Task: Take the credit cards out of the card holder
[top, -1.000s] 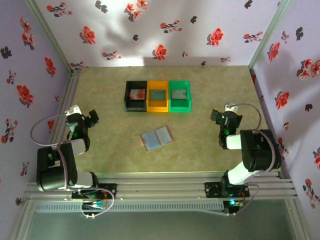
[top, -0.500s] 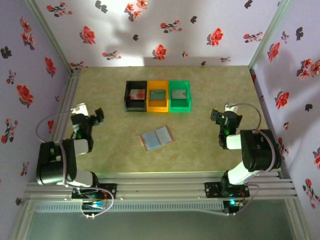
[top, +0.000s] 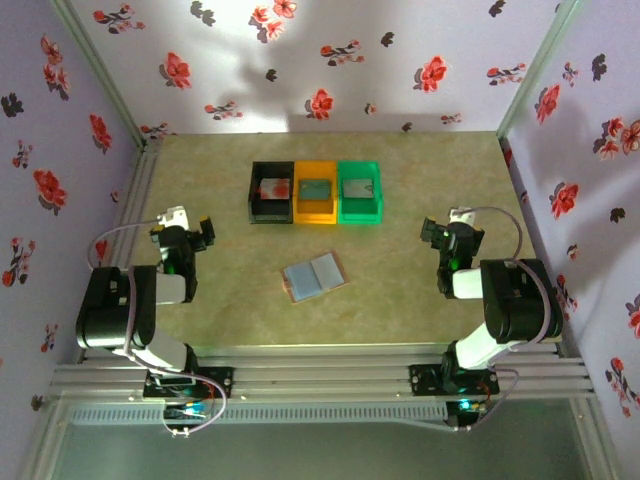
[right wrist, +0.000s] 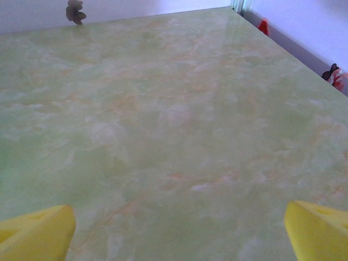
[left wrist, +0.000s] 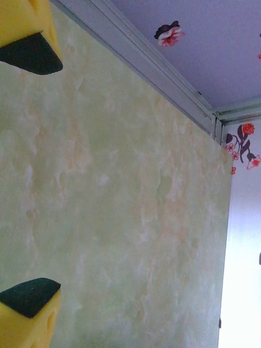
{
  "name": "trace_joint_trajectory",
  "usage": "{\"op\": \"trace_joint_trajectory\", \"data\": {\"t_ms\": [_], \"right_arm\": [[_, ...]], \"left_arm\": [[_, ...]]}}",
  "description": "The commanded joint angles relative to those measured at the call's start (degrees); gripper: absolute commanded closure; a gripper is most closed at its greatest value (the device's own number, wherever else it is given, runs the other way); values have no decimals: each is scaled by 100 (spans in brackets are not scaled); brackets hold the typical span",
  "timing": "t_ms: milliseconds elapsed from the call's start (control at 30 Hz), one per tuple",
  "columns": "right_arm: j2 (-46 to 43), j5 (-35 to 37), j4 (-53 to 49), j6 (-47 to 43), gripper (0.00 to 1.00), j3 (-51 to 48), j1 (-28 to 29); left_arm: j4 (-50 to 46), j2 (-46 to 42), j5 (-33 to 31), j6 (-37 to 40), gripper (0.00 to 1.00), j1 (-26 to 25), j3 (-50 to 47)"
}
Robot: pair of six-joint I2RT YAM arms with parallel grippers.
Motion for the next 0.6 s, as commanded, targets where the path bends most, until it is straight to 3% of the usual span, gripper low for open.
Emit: {"op": "trace_joint_trajectory", "data": {"t_ms": [0,567], "right_arm": [[-36,-27,94,83,1,48,11],[-36,-28,94,82,1,57,11]], "left_arm": [[-12,31,-202,187,0,-35,83],[-133,28,88,293,0,-39,143]]}}
